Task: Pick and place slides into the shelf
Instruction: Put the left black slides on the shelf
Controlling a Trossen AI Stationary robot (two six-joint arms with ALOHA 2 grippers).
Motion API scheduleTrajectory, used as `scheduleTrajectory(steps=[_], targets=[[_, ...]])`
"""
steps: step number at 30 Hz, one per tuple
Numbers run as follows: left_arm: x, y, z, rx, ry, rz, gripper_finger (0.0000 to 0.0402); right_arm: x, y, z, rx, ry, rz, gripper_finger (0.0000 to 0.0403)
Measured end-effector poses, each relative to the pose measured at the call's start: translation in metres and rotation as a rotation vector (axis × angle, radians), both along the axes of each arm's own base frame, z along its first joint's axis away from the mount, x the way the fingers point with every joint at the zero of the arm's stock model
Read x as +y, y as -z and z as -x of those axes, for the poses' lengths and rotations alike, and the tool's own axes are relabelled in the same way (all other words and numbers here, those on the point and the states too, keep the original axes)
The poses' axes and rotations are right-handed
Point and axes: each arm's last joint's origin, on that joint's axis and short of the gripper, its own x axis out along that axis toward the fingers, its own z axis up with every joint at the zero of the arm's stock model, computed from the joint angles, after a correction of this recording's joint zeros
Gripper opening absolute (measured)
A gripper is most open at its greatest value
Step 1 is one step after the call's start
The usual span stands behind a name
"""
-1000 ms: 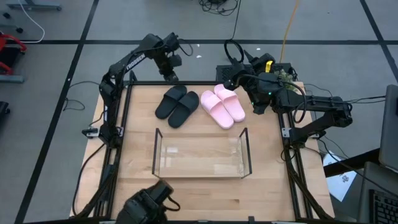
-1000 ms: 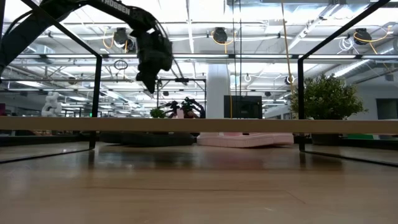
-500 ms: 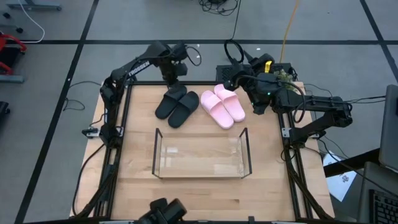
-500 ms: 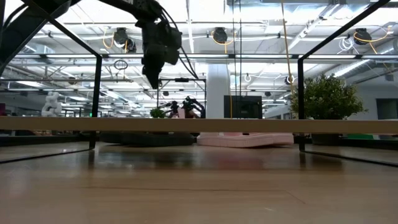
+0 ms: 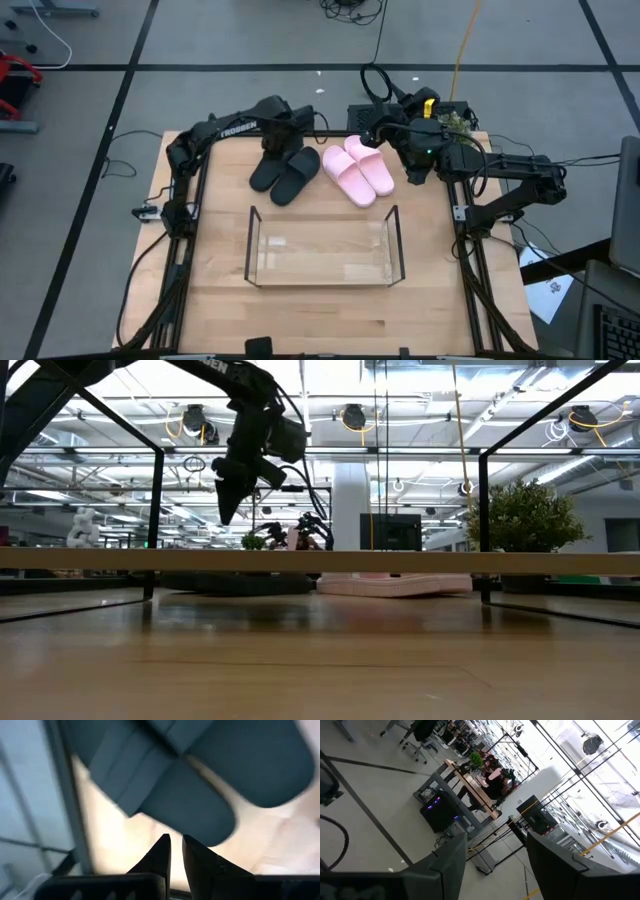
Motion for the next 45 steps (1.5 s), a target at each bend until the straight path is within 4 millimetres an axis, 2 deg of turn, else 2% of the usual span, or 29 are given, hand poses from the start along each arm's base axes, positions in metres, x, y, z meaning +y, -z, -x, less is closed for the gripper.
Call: scheduleTrajectory(steps=[6, 11, 15, 18, 23, 29, 32, 35, 45], targets=[[-0.013, -0.007, -0.008, -0.036, 0.027, -0.049, 0.0047, 0.000, 0.002, 0.000, 0.021, 0.000, -0.001, 0.0196], [-0.021, -0.036, -0.004, -0.205, 0.083, -0.078, 0.0047, 0.000, 0.004, 0.000, 0.048, 0.001, -0.002, 0.0196], [-0.023, -0.062, 0.019, -0.345, 0.075, -0.134, 0.0047, 0.000, 0.004, 0.000, 0.049, 0.003, -0.002, 0.0196], [-0.031, -0.069, 0.042, -0.404, 0.071, -0.177, 0.0047, 0.000, 0.004, 0.000, 0.048, 0.003, -0.002, 0.0196], [-0.050, -0.056, 0.062, -0.506, 0.093, -0.222, 0.0047, -0.001, 0.004, 0.000, 0.047, 0.003, -0.002, 0.0196], [-0.064, -0.018, 0.063, -0.488, 0.186, -0.257, 0.0047, -0.001, 0.003, 0.000, 0.040, 0.004, -0.002, 0.0196], [-0.065, -0.006, 0.061, -0.489, 0.195, -0.272, 0.0047, -0.001, 0.003, 0.000, 0.040, 0.004, -0.002, 0.0196], [-0.066, -0.001, 0.058, -0.516, 0.200, -0.294, 0.0047, -0.001, 0.003, 0.000, 0.039, 0.004, -0.002, 0.0196], [-0.062, -0.001, 0.058, -0.539, 0.197, -0.296, 0.0047, -0.001, 0.003, 0.000, 0.039, 0.003, -0.002, 0.0196]])
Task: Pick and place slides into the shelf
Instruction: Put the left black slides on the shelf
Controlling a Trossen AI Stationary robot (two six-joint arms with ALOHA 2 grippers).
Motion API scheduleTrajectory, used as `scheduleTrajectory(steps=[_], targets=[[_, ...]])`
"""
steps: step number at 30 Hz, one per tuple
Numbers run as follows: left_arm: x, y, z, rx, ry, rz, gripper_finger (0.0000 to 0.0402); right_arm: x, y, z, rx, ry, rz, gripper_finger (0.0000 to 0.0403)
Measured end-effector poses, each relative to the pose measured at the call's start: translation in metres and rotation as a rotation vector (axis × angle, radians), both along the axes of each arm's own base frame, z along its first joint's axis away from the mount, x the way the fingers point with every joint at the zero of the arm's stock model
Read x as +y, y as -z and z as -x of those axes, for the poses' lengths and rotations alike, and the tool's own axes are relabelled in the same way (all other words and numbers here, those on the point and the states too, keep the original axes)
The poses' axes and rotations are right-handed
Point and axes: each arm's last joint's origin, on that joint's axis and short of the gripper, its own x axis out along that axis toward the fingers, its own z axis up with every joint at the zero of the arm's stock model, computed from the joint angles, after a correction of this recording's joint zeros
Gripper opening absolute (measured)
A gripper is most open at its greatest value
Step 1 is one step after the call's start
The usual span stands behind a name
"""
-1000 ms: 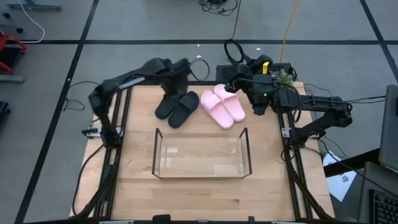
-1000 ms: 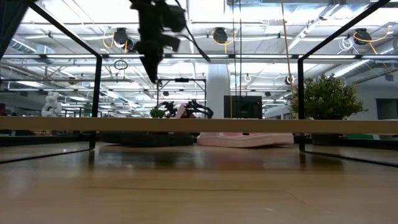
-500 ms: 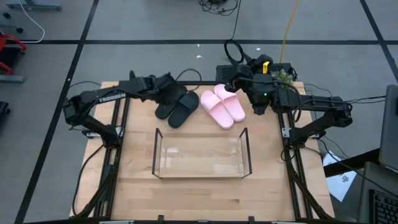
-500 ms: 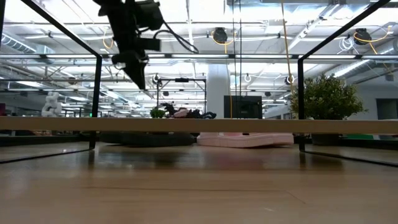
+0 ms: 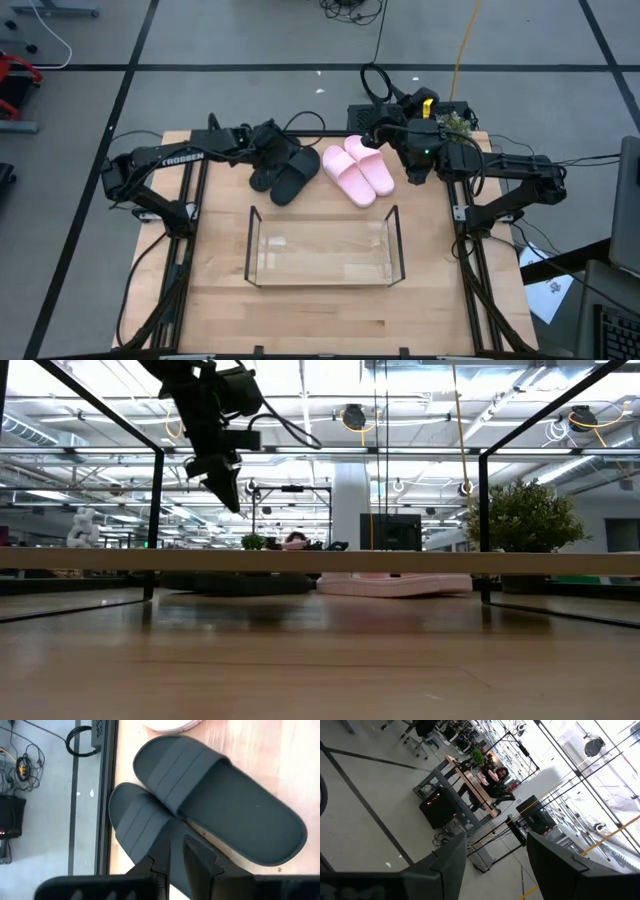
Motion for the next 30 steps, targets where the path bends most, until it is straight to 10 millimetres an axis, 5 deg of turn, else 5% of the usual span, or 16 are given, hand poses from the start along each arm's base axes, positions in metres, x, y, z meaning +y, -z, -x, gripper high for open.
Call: scheduleTrajectory(steps=[12, 23, 30], targets=[[0.015, 0.000, 0.008, -0.018, -0.001, 0.046, 0.0050, 0.000, 0.000, 0.000, 0.000, 0.000, 0.000, 0.0196], [0.024, 0.000, 0.012, -0.041, -0.037, 0.043, 0.0170, 0.000, 0.000, 0.000, -0.001, 0.000, 0.000, 0.0196], [0.021, 0.019, 0.015, 0.044, 0.094, 0.002, 0.0197, 0.000, 0.000, 0.000, -0.001, 0.000, 0.000, 0.0196]])
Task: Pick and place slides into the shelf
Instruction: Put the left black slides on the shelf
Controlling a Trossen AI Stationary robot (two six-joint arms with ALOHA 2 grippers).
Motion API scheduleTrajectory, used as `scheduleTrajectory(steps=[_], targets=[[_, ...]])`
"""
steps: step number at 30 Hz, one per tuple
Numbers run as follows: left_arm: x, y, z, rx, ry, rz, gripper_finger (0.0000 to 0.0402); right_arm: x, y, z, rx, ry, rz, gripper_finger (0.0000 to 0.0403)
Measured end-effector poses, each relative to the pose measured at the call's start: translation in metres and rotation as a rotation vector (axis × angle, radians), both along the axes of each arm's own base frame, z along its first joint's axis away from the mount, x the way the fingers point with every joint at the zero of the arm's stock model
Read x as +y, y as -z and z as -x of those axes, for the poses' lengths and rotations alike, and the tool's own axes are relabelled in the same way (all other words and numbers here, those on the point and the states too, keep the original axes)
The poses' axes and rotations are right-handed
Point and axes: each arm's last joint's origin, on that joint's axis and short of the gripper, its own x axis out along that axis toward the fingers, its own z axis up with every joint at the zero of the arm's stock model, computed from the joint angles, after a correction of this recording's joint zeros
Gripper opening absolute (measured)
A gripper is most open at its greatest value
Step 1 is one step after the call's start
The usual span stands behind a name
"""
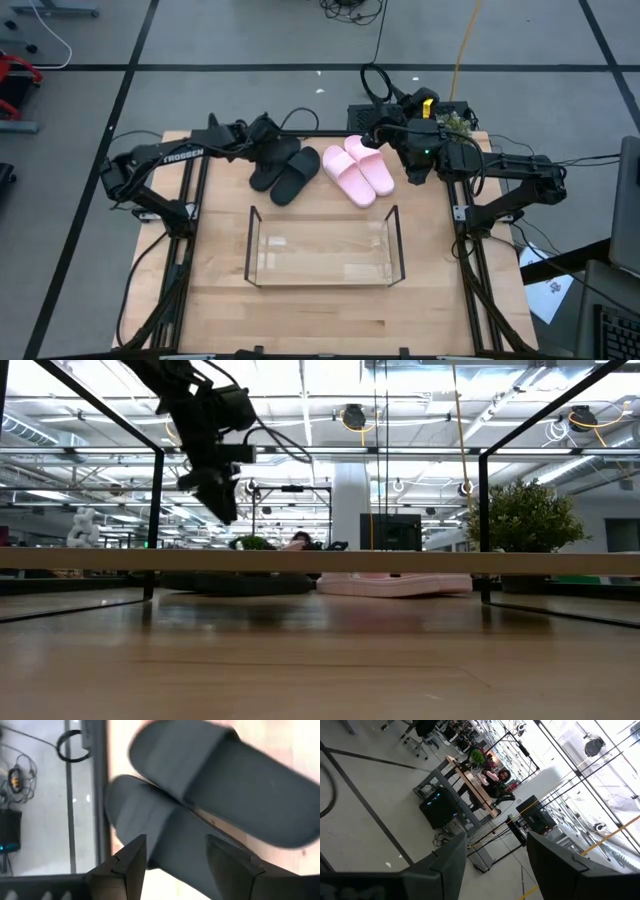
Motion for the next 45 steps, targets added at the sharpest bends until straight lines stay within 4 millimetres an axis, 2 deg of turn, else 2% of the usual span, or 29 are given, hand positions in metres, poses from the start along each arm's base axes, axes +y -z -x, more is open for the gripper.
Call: scheduleTrajectory(steps=[4, 7, 22, 36, 40, 45], targets=[[-0.003, 0.017, 0.004, 0.032, 0.032, -0.007, 0.0198, 0.000, 0.000, 0.000, -0.001, 0.000, 0.000, 0.0196], [-0.002, 0.026, 0.002, 0.021, 0.023, -0.077, 0.0198, 0.000, 0.000, 0.000, -0.001, 0.000, 0.000, 0.0196], [-0.002, 0.045, 0.003, 0.003, 0.134, -0.191, 0.0198, 0.000, 0.000, 0.000, -0.036, 0.000, -0.011, 0.0196], [0.010, 0.066, -0.011, 0.037, 0.150, -0.270, 0.0195, 0.000, 0.000, 0.000, -0.060, -0.001, -0.018, 0.0196], [0.011, 0.065, -0.011, 0.032, 0.147, -0.276, 0.0157, 0.000, 0.000, 0.000, -0.060, -0.001, -0.018, 0.0196], [0.014, 0.067, -0.007, 0.024, 0.151, -0.234, 0.0063, 0.000, 0.000, 0.000, -0.061, 0.000, -0.018, 0.0196]])
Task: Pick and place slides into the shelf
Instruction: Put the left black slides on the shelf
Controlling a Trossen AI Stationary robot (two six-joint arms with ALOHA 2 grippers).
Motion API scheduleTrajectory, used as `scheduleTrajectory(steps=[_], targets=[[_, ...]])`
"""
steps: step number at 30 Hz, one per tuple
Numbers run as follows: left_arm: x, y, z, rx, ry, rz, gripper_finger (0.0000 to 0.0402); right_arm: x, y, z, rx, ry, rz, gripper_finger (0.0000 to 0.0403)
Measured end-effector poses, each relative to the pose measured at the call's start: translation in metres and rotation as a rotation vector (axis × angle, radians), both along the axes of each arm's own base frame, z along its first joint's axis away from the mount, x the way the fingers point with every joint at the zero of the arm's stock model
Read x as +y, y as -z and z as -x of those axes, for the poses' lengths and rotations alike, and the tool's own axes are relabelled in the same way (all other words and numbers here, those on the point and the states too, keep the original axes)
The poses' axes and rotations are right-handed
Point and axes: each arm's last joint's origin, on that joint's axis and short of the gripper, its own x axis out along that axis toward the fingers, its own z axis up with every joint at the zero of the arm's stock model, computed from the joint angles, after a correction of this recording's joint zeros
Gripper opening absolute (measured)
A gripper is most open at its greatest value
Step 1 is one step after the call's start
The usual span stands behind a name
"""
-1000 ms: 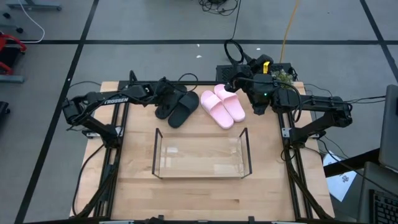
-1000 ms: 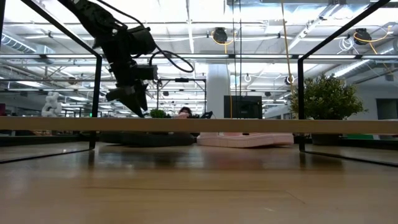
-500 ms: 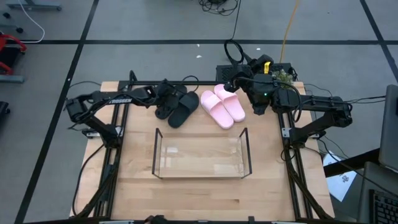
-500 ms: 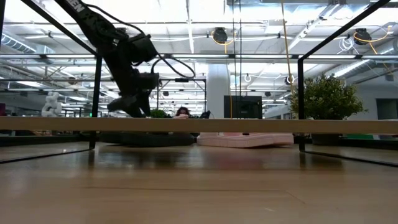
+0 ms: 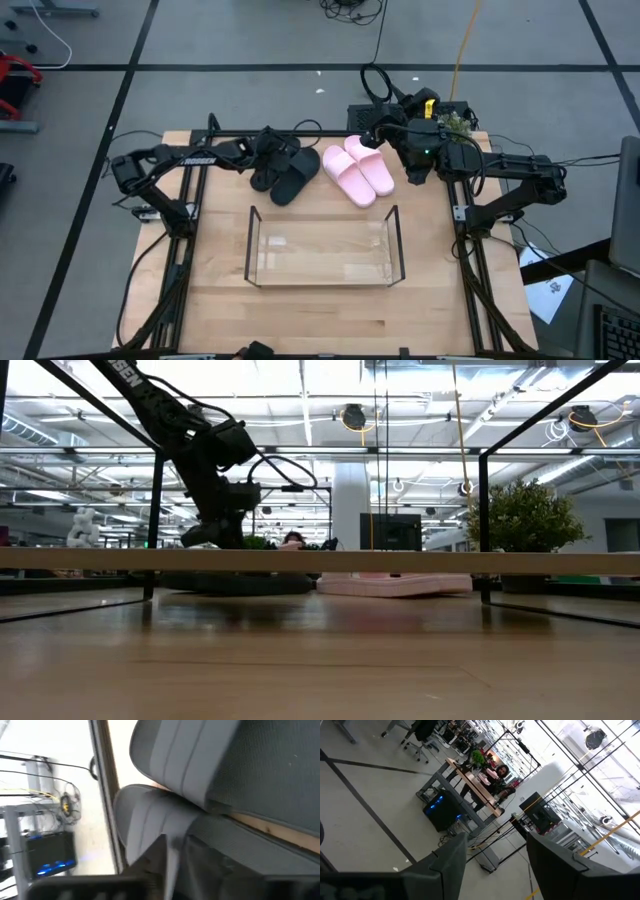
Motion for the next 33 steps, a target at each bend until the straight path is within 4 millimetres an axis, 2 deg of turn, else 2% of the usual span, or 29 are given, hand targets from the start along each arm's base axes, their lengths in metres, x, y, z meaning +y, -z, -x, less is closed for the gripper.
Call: scheduleTrajectory(steps=[3, 12, 23, 33], targets=[[0.002, 0.003, 0.001, -0.006, -0.004, 0.033, 0.0013, 0.000, 0.000, 0.000, 0.000, 0.000, 0.000, 0.0196], [0.006, 0.004, 0.004, -0.003, -0.061, 0.035, 0.0005, 0.000, 0.000, 0.000, -0.038, -0.001, -0.011, 0.0196], [-0.002, 0.003, 0.000, 0.057, -0.146, -0.082, 0.0070, 0.000, 0.000, 0.000, -0.036, -0.001, -0.011, 0.0196], [-0.005, 0.002, -0.005, 0.008, -0.129, -0.055, 0.0125, 0.000, 0.000, 0.000, -0.035, -0.004, -0.011, 0.0196]])
